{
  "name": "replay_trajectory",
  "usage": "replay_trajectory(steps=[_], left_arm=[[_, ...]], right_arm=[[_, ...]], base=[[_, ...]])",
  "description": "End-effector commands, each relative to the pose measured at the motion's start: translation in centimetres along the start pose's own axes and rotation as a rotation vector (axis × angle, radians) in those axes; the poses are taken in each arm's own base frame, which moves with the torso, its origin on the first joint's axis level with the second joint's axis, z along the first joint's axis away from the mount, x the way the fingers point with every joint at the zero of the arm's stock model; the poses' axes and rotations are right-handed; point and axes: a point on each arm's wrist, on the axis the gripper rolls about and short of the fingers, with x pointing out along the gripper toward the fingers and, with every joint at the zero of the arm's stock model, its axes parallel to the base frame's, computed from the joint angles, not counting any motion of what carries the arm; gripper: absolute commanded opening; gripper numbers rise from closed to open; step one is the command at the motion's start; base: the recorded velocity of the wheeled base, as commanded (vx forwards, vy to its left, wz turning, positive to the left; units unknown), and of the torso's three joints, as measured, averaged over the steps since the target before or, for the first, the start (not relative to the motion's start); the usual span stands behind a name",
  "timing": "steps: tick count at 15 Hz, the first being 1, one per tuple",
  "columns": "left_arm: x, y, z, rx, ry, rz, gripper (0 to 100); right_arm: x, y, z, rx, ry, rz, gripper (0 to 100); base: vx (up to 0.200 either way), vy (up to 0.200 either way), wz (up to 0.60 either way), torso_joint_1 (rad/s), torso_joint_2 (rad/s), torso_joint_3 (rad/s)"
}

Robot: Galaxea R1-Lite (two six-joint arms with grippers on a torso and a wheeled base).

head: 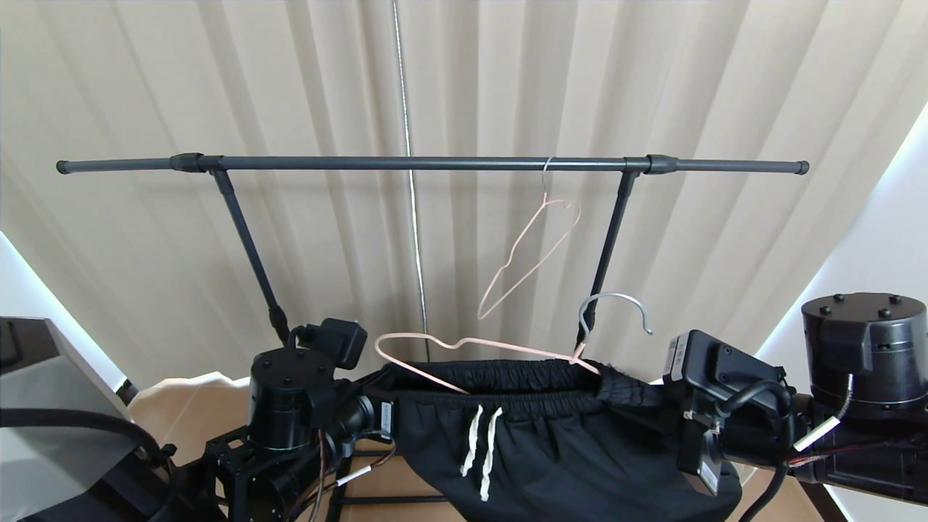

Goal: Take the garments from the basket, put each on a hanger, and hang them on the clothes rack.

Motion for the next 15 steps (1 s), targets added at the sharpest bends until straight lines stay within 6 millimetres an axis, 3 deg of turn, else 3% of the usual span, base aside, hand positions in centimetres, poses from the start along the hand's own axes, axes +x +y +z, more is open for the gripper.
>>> replay_trajectory(steps=[1,7,12,15], left_arm=[[-0.1,0.5,0.3,-0.007,-0.009,0.018,0],[-0.4,2.0,1.2,-0.004,-0.041,0.061,0],[-0.5,2.0,1.7,-0.001,-0.042,0.063,0],[-0.4,1.8,2.9,0.006,-0.039,0.062,0]], right_arm=[[0.0,-0.1,-0.2,0.003,0.008,-0.003,0],[-0.2,-0.6,-1.0,-0.026,0.036,-0.027,0],[0.3,-0.7,-1.9,-0.049,0.079,-0.015,0],[1.2,-0.7,-2.9,-0.072,0.122,0.008,0]], base=[[0.000,0.000,0.00,0.000,0.00,0.000],[0.000,0.000,0.00,0.000,0.00,0.000],[0.000,0.000,0.00,0.000,0.00,0.000],[0.000,0.000,0.00,0.000,0.00,0.000]])
